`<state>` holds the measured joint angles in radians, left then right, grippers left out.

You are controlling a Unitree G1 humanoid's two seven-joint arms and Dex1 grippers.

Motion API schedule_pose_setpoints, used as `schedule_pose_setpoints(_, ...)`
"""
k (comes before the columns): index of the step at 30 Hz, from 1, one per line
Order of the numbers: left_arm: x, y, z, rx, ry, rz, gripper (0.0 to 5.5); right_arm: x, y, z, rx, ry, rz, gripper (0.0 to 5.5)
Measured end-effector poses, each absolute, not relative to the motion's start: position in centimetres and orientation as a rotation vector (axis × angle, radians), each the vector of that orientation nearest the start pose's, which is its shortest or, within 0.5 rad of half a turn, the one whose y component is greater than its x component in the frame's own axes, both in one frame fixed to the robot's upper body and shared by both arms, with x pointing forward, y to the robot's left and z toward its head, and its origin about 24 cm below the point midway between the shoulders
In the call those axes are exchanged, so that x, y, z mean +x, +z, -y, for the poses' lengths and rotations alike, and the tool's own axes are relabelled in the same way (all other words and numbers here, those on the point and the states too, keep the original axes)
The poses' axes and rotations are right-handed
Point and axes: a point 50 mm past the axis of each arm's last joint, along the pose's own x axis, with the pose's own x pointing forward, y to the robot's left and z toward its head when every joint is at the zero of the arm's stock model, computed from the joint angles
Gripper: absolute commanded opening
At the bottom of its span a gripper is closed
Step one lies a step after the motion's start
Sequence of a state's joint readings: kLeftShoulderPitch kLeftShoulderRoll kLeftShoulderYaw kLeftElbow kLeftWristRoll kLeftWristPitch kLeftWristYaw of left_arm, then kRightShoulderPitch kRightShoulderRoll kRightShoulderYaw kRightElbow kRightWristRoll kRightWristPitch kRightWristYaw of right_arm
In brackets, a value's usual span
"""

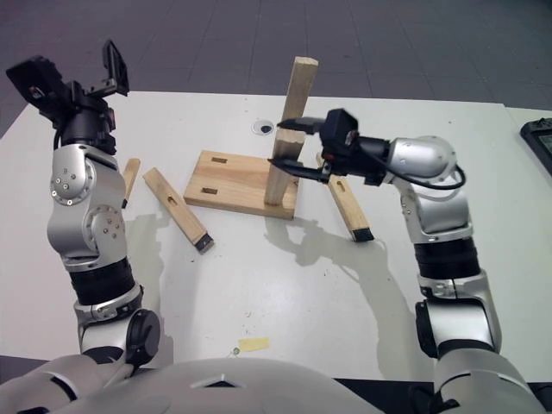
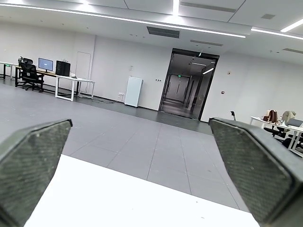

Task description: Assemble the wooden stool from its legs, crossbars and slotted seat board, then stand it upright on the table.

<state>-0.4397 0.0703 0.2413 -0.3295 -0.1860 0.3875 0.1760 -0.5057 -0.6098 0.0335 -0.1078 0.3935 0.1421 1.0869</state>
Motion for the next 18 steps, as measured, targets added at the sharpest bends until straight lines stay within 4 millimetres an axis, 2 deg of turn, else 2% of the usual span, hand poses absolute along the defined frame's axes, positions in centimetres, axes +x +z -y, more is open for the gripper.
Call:
schedule_pose_setpoints(3,29.5,19.8,-18.8,-0.175,0.217,0.371,5.4,27.7,21.4,17.1,-0.442,1.186,0.323,4.18)
schedule_pose_setpoints(6,29.3,19.7,-19.1,-0.188,0.246,0.373,5.4,27.1,24.0,18.1,-0.296,1.112,0.425,4.73)
schedule_pose_setpoints(7,29.3,19.7,-19.3,-0.194,0.261,0.372,5.4,26.8,24.9,17.7,-0.226,1.116,0.466,4.91)
schedule_pose_setpoints(10,29.1,19.6,-20.1,-0.21,0.317,0.382,5.4,24.4,27.2,14.2,0.012,1.241,0.591,5.37)
schedule_pose_setpoints(12,29.0,19.7,-20.4,-0.214,0.337,0.389,5.4,23.5,26.9,12.1,0.109,1.304,0.568,5.37)
schedule_pose_setpoints(15,28.9,19.8,-20.4,-0.213,0.337,0.396,5.4,22.6,24.8,9.1,0.195,1.387,0.446,5.37)
schedule_pose_setpoints(18,28.8,20.2,-20.4,-0.212,0.338,0.412,5.4,22.6,23.0,6.8,0.271,1.423,0.318,5.37)
